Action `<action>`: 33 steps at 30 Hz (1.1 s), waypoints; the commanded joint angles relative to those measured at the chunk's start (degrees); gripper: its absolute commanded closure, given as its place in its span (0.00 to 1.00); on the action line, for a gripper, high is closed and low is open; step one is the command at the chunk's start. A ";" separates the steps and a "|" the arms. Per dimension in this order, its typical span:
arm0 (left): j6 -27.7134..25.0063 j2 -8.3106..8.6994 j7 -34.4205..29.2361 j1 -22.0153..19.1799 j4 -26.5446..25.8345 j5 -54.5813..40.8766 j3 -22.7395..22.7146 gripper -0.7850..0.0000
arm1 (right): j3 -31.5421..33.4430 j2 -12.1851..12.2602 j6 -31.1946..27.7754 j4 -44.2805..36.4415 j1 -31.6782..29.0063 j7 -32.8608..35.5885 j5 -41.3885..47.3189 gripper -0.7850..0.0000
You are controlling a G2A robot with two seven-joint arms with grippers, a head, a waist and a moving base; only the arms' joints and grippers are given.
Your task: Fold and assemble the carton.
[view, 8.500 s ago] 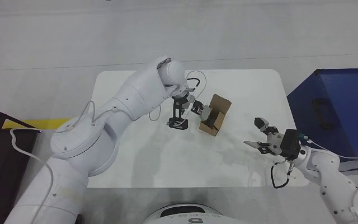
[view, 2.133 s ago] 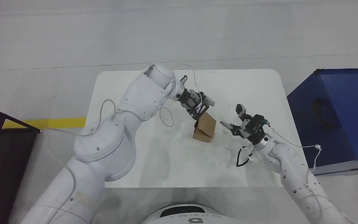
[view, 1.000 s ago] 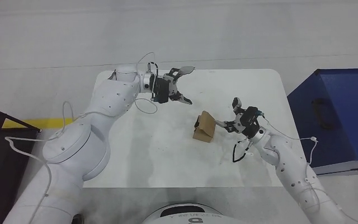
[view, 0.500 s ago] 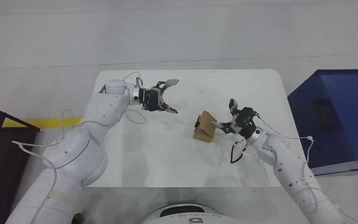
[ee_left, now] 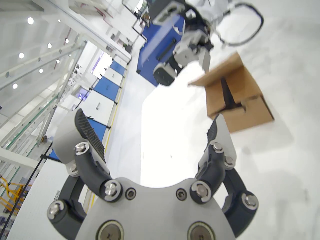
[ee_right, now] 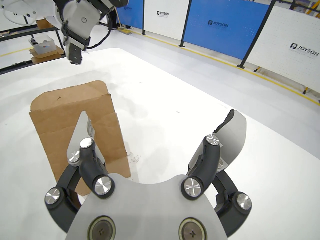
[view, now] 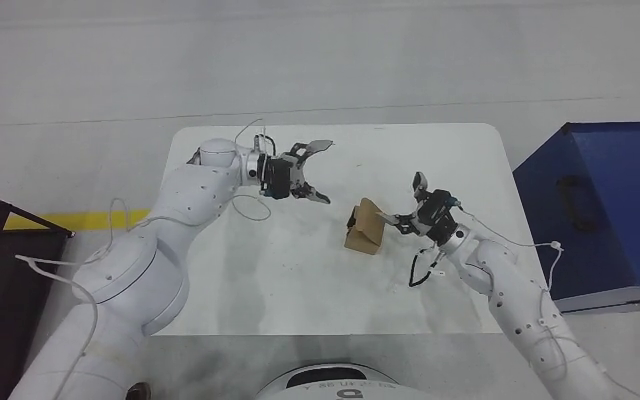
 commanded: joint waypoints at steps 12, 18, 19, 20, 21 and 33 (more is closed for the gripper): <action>2.96 21.84 -0.03 6.48 -28.82 6.77 3.15 0.00 | 0.48 -0.03 5.82 -3.45 -2.61 -0.29 -8.38 0.00; 7.01 25.51 -5.84 9.50 -30.43 8.79 0.82 0.00 | -0.64 -0.67 8.26 -2.40 -1.54 1.99 -7.80 0.00; 7.19 25.51 -7.12 9.95 -31.55 8.27 0.51 0.00 | -0.88 -0.74 8.35 -2.32 -1.32 2.99 -8.26 0.00; 7.77 25.44 -8.84 10.25 -32.23 8.07 0.19 0.00 | -1.17 -0.77 8.19 -2.32 -1.07 4.49 -8.96 0.00; 8.32 25.27 -10.71 10.49 -32.94 7.99 -0.02 0.00 | -1.42 -0.79 8.05 -2.47 -0.74 6.04 -9.88 0.00; 14.69 20.78 -14.75 10.31 -32.64 2.16 -1.82 0.00 | -1.40 -1.09 7.26 -3.77 -0.87 10.89 -10.22 0.00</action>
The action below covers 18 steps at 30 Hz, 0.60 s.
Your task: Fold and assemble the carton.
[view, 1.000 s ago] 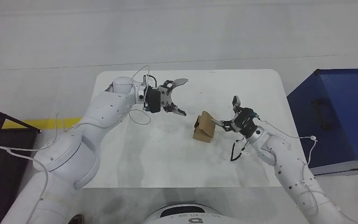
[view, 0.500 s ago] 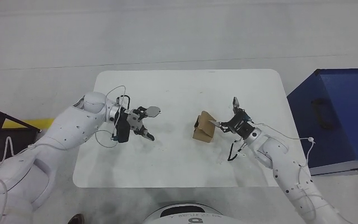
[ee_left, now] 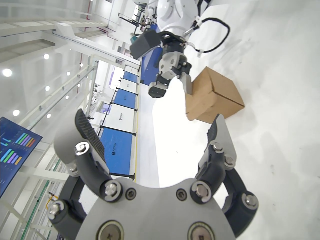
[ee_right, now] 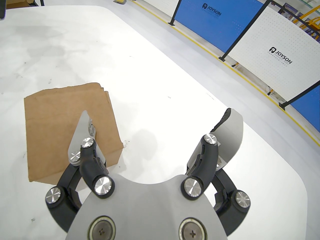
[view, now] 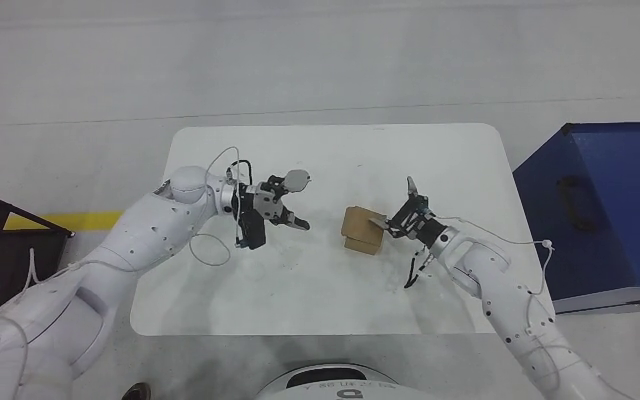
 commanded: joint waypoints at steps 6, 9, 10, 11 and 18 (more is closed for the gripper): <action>-0.46 -3.75 -0.55 -1.77 3.07 1.23 1.75 0.00 | 3.30 0.09 -2.98 -0.56 -2.38 -5.52 8.28 0.00; 0.47 -5.27 -0.72 -2.81 4.82 2.70 2.38 0.00 | 5.42 0.31 -6.84 -0.03 -4.06 -7.45 13.64 0.00; 1.28 -5.76 -1.16 -3.17 5.18 3.91 2.71 0.00 | 5.99 0.41 -8.02 0.27 -4.34 -7.21 14.37 0.00; 1.96 -6.27 -1.14 -3.53 5.25 5.10 3.11 0.00 | 6.36 0.50 -9.36 0.55 -4.58 -6.86 14.96 0.00; 4.06 -9.21 3.67 -8.44 8.50 22.31 8.37 0.38 | 7.63 0.74 -14.45 2.61 -5.15 -6.45 17.06 0.00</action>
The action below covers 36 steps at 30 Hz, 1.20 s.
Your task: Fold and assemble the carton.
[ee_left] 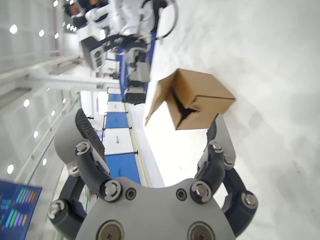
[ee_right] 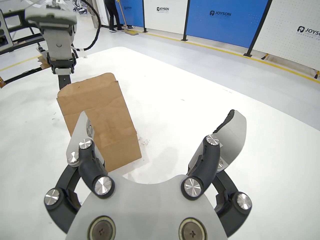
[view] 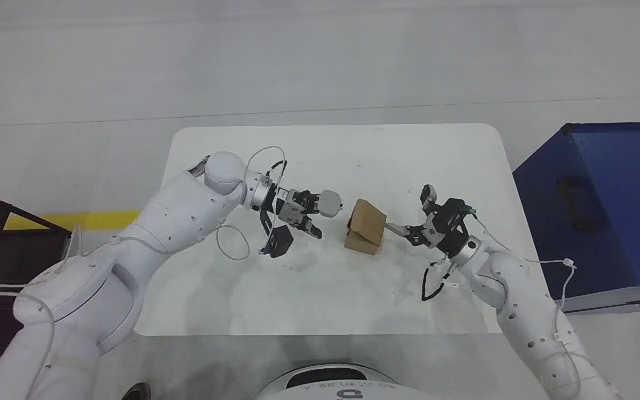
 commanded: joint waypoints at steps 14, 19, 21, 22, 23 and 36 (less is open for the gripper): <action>-6.10 -7.07 -10.29 -3.34 2.43 10.16 3.49 0.62 | -0.32 -0.29 -2.96 2.48 0.33 -0.41 1.19 0.02; -5.40 -8.87 -10.93 -3.95 5.02 10.71 3.56 0.66 | -0.94 -0.77 -1.69 3.34 0.74 -3.30 2.90 0.00; -5.33 -9.42 -10.29 -4.10 5.89 11.93 4.09 0.67 | -1.97 -1.08 -0.58 3.18 1.38 -3.34 2.59 0.00; -5.34 -9.70 -10.22 -4.14 6.28 12.52 4.34 0.67 | -2.53 -1.22 -0.10 3.15 1.75 -3.17 2.17 0.00; -5.31 -10.00 -9.85 -4.10 6.55 12.78 4.52 0.67 | -3.07 -1.35 0.30 3.24 2.16 -2.91 1.75 0.00; -4.98 -13.78 -7.14 -4.60 10.24 14.56 4.77 0.82 | -6.99 -2.56 4.63 5.88 5.69 0.11 -1.75 0.00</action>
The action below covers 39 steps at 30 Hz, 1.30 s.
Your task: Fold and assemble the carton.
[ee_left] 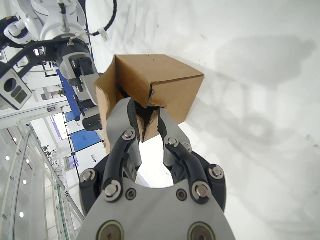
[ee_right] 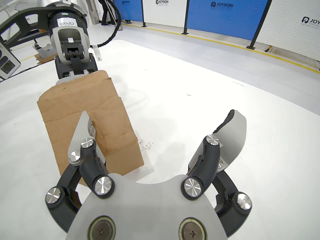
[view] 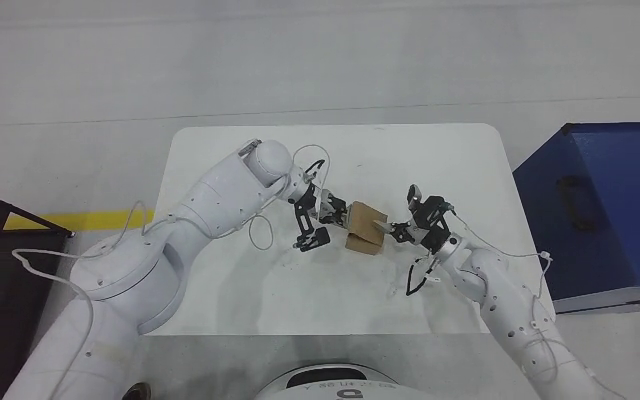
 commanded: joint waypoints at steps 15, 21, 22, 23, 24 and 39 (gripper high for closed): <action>-2.65 -3.47 4.47 -0.21 4.56 -0.90 -0.75 1.00 | -0.26 -0.47 0.70 1.31 0.11 -1.05 -0.86 0.00; -3.66 -4.05 6.36 -0.65 7.07 -2.80 -1.39 1.00 | -0.02 -0.60 0.44 2.14 0.72 -0.97 -0.66 0.00; -3.75 -4.12 6.39 -0.70 7.37 -2.78 -1.39 1.00 | -0.02 -0.63 0.36 2.30 0.85 -0.95 -0.65 0.00; -3.86 -4.18 6.40 -0.74 7.65 -2.86 -1.42 1.00 | -0.03 -0.66 0.28 2.49 0.99 -0.93 -0.63 0.00; -3.92 -4.24 6.36 -0.79 7.84 -2.79 -1.40 1.00 | -0.03 -0.70 0.25 2.67 1.13 -0.92 -0.51 0.00; -0.44 -4.69 5.34 -0.94 8.18 -4.64 -2.76 0.00 | 4.15 -0.26 -4.98 5.82 -1.92 -9.19 3.39 0.00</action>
